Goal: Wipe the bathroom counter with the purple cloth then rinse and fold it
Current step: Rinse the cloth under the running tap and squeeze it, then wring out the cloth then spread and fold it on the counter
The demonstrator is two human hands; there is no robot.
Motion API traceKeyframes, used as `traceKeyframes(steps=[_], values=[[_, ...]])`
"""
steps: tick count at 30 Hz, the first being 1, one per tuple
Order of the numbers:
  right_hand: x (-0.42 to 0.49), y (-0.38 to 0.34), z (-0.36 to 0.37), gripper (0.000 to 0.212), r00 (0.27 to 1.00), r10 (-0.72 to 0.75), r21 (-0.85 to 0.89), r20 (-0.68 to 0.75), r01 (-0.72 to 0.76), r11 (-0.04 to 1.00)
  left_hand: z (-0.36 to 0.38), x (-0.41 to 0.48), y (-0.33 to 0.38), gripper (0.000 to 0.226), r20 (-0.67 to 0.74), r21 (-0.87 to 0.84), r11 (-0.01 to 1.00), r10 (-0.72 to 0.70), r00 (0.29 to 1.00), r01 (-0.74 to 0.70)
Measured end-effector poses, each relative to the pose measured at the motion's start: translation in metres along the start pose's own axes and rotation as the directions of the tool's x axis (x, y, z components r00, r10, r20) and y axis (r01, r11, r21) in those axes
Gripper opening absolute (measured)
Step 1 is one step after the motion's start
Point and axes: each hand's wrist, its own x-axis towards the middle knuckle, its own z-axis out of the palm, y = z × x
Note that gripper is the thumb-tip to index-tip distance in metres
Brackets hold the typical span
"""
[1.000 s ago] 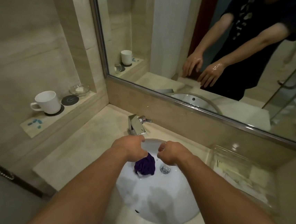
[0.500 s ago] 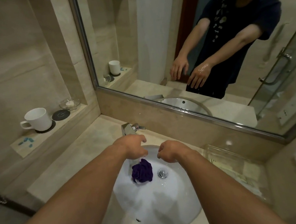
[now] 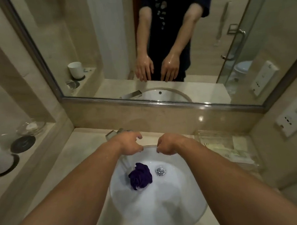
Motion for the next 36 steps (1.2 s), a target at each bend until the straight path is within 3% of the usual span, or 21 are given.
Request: traceKeyframes(steps=[8,14,23,28,36], values=[[0.014,-0.044,0.012,0.035,0.984,0.177,0.188,-0.037,-0.167,0.968,-0.009,0.051,-0.062,0.057,0.103,-0.041,0.989,0.144,0.984,-0.14],[0.027,-0.046,0.064,0.038,0.953,0.298,0.229,0.058,-0.303,0.925,0.002,0.099,-0.091,0.063,0.134,0.024,0.972,0.228,0.964,-0.234],[0.062,-0.042,0.109,0.036,0.93,0.343,0.329,0.133,-0.368,0.87,0.039,0.152,-0.092,0.07,0.159,0.131,0.933,0.314,0.936,-0.335],[0.068,-0.041,0.126,0.034,0.915,0.364,0.353,0.176,-0.404,0.844,0.047,0.148,-0.095,0.066,0.104,0.123,0.927,0.343,0.933,-0.354],[0.067,-0.047,0.133,0.032,0.917,0.339,0.387,0.21,-0.396,0.833,0.036,0.127,-0.091,0.064,0.134,0.2,0.909,0.345,0.929,-0.366]])
